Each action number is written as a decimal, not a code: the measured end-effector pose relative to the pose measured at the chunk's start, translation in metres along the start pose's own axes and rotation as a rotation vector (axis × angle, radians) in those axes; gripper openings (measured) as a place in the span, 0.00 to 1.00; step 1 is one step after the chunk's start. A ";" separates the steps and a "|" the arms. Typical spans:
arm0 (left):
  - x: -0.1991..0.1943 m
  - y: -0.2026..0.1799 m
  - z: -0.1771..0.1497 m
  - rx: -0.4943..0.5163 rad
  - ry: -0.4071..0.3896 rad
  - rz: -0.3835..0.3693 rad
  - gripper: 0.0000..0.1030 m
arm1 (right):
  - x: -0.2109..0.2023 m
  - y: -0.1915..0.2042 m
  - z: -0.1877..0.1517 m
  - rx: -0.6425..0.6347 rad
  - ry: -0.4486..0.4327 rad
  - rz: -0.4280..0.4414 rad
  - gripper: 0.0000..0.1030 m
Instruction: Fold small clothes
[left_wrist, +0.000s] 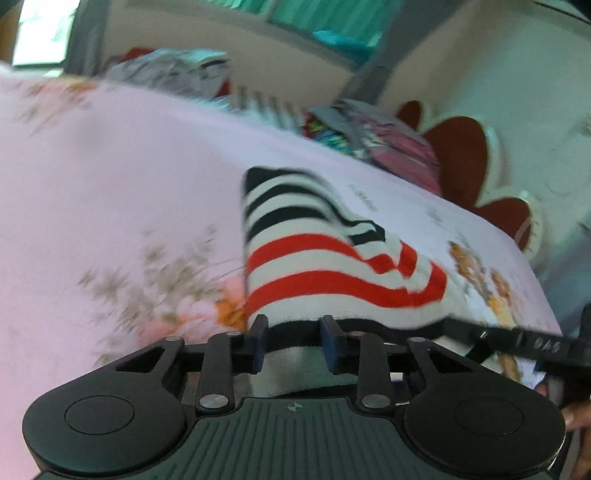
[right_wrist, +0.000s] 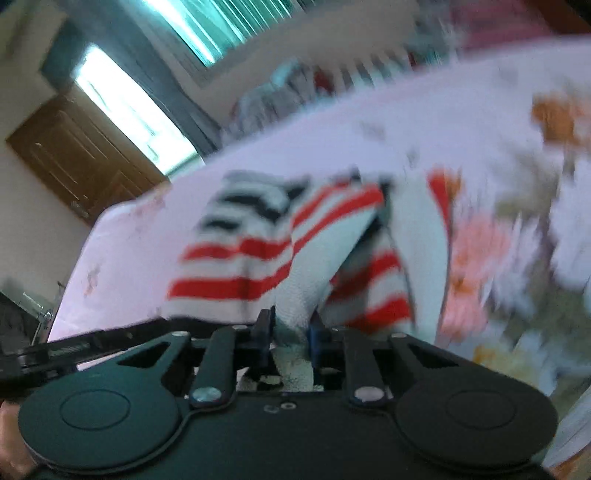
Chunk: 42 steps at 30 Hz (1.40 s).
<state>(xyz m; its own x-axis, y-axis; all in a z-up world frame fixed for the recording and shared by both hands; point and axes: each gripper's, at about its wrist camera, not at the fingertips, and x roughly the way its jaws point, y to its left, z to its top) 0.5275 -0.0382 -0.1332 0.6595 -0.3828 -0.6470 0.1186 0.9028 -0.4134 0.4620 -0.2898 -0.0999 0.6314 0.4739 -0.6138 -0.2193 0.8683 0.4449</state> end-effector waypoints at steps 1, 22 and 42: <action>-0.001 -0.004 0.000 0.019 -0.008 -0.013 0.30 | -0.009 -0.001 0.001 -0.036 -0.024 -0.006 0.18; 0.020 -0.027 0.029 0.092 0.043 0.035 0.30 | 0.036 -0.058 0.028 0.150 0.039 -0.119 0.35; -0.029 -0.043 -0.014 0.202 0.084 0.031 0.30 | -0.011 0.016 -0.012 -0.272 0.055 -0.224 0.16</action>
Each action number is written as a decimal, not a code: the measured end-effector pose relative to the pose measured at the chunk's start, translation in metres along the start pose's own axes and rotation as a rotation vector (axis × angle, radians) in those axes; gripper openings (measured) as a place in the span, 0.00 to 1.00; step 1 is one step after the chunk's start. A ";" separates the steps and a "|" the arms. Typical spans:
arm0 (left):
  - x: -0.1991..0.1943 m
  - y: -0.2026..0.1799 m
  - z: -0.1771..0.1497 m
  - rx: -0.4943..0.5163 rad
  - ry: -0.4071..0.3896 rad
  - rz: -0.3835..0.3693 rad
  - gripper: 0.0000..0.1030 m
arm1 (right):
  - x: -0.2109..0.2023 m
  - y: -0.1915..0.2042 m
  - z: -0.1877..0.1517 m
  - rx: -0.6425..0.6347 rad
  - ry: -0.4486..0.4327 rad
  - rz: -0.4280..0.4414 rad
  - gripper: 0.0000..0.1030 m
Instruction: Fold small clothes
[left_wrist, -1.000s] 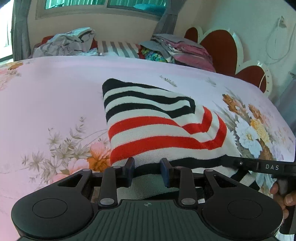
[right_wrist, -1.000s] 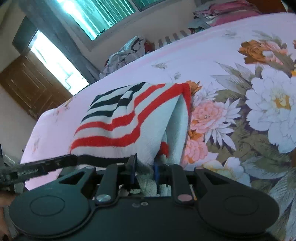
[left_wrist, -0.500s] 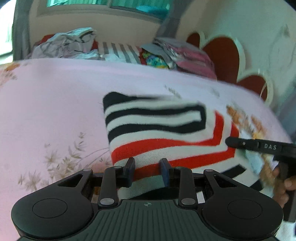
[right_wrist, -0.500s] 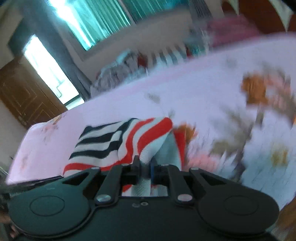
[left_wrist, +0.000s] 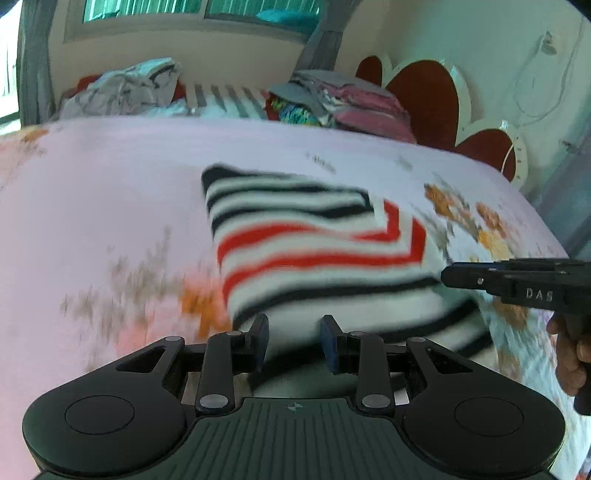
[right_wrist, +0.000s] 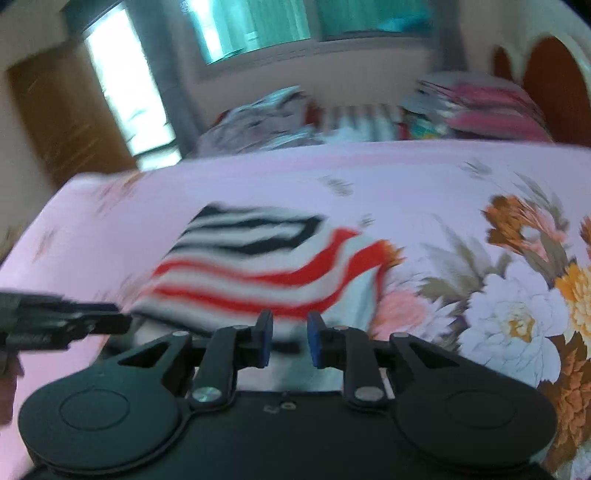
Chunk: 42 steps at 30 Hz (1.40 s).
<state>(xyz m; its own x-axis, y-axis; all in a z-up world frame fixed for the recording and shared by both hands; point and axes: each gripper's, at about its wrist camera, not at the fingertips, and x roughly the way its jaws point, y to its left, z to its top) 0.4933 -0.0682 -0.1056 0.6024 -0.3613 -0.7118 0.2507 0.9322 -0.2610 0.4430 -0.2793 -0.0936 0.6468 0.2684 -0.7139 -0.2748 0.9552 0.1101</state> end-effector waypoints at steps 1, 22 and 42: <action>-0.003 0.002 -0.007 -0.018 0.002 0.002 0.30 | -0.002 0.008 -0.005 -0.041 0.014 -0.024 0.16; -0.003 -0.006 -0.049 0.015 0.029 0.150 0.51 | -0.015 0.031 -0.038 -0.109 0.037 -0.125 0.21; -0.008 -0.012 -0.023 0.043 -0.036 0.207 0.89 | -0.022 -0.025 -0.028 0.186 -0.028 -0.058 0.33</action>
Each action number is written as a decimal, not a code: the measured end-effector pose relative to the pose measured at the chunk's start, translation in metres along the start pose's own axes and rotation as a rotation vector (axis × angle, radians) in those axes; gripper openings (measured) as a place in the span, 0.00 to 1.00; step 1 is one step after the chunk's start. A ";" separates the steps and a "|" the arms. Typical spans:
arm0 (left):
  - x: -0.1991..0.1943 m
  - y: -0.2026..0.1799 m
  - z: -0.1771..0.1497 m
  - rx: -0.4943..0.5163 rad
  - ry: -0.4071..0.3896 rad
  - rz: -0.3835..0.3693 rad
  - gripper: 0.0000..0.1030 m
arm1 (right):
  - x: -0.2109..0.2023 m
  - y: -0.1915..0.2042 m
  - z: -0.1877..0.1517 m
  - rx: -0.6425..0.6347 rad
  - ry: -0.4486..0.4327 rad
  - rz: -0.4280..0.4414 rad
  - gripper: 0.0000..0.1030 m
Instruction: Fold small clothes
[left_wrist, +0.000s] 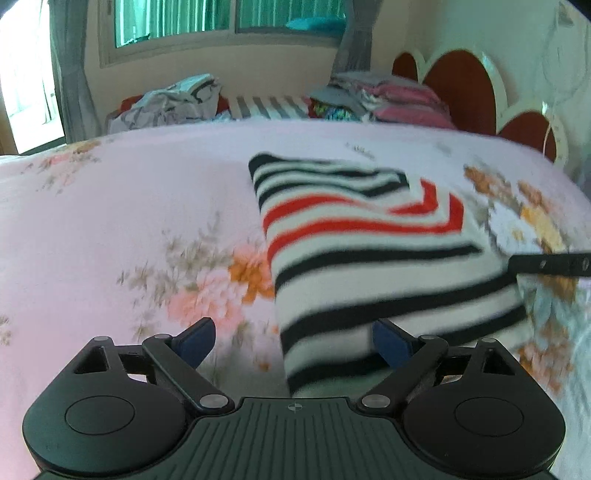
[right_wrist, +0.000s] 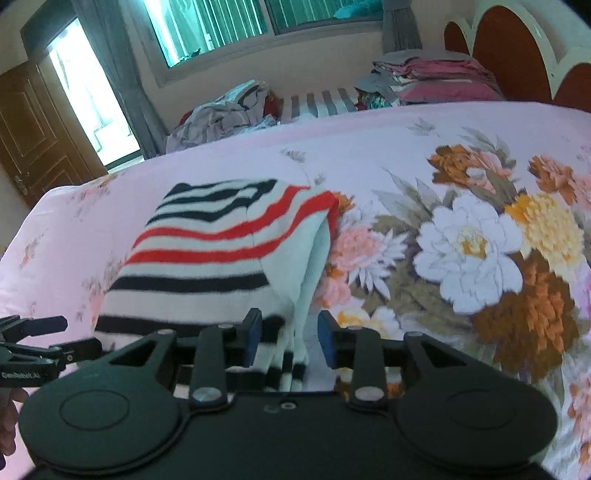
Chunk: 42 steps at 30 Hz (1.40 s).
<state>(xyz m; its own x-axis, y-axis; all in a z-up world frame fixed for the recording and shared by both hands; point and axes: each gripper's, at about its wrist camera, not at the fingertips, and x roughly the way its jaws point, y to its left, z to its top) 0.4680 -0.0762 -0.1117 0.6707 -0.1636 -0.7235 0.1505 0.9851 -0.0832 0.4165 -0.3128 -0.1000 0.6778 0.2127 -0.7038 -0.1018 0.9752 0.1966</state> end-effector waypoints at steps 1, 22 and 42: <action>0.004 0.002 0.005 -0.009 0.000 0.002 0.89 | 0.004 0.001 0.004 -0.007 -0.001 0.006 0.33; 0.103 0.047 0.024 -0.446 0.165 -0.288 0.81 | 0.090 -0.090 0.004 0.457 0.182 0.434 0.64; 0.108 0.016 0.044 -0.326 0.157 -0.223 0.63 | 0.100 -0.052 0.026 0.220 0.160 0.351 0.41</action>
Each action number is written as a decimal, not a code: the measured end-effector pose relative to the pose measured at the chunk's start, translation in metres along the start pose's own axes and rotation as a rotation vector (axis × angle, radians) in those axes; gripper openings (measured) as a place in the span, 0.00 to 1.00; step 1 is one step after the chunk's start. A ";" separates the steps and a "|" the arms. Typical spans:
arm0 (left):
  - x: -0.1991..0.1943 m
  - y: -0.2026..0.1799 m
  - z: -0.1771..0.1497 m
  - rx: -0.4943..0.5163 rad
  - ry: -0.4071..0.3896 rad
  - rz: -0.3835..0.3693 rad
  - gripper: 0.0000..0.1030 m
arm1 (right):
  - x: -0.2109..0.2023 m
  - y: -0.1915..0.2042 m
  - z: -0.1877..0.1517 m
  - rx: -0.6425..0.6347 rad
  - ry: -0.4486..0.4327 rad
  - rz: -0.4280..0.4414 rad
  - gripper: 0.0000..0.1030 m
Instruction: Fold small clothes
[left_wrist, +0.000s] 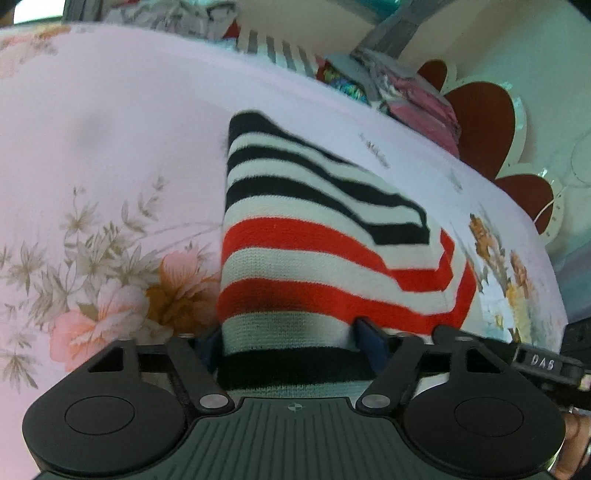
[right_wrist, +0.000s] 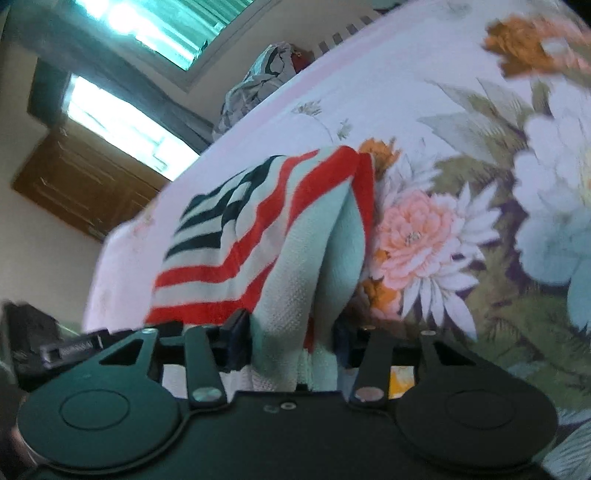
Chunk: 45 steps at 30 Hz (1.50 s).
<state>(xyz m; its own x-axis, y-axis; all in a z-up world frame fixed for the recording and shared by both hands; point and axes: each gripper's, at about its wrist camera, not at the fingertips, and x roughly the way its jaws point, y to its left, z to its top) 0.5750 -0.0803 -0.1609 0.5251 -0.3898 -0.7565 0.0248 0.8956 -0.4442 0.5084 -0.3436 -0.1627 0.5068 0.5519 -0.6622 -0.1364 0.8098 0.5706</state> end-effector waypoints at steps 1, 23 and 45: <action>-0.002 -0.002 -0.002 0.001 -0.017 -0.004 0.59 | -0.002 0.005 -0.001 -0.029 -0.004 -0.020 0.38; -0.051 -0.015 -0.005 0.182 -0.125 -0.004 0.49 | -0.020 0.084 -0.008 -0.246 -0.076 -0.163 0.31; -0.169 0.234 -0.003 0.077 -0.130 0.043 0.49 | 0.116 0.276 -0.079 -0.355 -0.001 -0.098 0.30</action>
<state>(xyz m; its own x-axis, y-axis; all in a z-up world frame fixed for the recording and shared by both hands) 0.4899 0.1944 -0.1383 0.6327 -0.3242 -0.7033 0.0623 0.9265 -0.3711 0.4626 -0.0404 -0.1199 0.5326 0.4686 -0.7049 -0.3741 0.8773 0.3005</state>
